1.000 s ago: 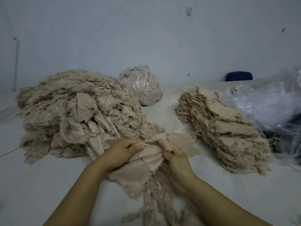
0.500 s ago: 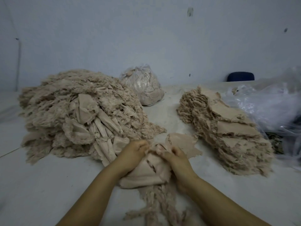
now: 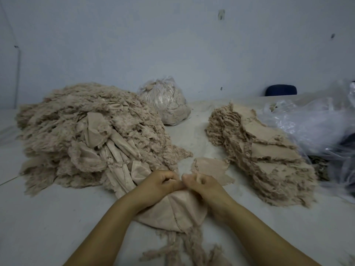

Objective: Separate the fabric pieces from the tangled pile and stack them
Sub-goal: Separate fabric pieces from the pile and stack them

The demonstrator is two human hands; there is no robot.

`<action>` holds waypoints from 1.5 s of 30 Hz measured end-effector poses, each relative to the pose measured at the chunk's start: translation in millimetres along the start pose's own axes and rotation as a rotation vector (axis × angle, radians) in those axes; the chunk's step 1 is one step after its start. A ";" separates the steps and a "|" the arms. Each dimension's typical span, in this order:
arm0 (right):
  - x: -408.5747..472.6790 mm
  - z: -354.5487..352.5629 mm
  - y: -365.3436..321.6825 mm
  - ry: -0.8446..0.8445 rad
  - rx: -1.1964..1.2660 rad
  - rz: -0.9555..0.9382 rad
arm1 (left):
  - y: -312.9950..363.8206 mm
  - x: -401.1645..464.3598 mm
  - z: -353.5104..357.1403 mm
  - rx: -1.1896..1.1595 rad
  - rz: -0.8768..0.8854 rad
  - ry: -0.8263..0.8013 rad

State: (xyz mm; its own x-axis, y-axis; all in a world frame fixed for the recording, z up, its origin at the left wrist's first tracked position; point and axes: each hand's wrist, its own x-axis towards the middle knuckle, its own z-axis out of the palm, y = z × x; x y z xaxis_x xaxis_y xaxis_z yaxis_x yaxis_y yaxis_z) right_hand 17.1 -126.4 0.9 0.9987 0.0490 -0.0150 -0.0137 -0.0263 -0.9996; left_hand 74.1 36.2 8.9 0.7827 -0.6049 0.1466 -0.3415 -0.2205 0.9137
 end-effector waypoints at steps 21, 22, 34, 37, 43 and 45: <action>5.5 5.1 7.1 0.289 0.125 -0.225 | 9.0 8.1 31.6 -0.597 -0.143 0.233; 5.6 6.9 8.2 0.302 0.077 -0.234 | 9.1 10.3 34.3 -0.687 -0.179 0.307; 11.8 -17.5 16.3 0.348 -0.245 -0.181 | 10.1 7.0 10.2 -0.835 -0.334 0.461; 11.8 -4.6 6.2 0.097 -0.109 -0.132 | 15.1 5.8 23.7 -0.707 -0.315 0.344; 7.3 1.7 -6.9 0.143 0.242 -0.037 | 19.4 1.9 34.2 -0.441 -0.198 0.289; 8.3 -0.7 -9.3 0.186 0.217 -0.031 | 17.4 3.3 33.6 -0.459 -0.194 0.219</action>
State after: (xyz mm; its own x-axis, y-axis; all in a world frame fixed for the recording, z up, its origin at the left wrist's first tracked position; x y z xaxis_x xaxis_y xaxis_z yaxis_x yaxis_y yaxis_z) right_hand 25.5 -126.5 10.1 0.9905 -0.1376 0.0003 0.0263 0.1872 -0.9820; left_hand 53.3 4.6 12.5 0.9157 -0.4017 -0.0109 0.0444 0.0743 0.9962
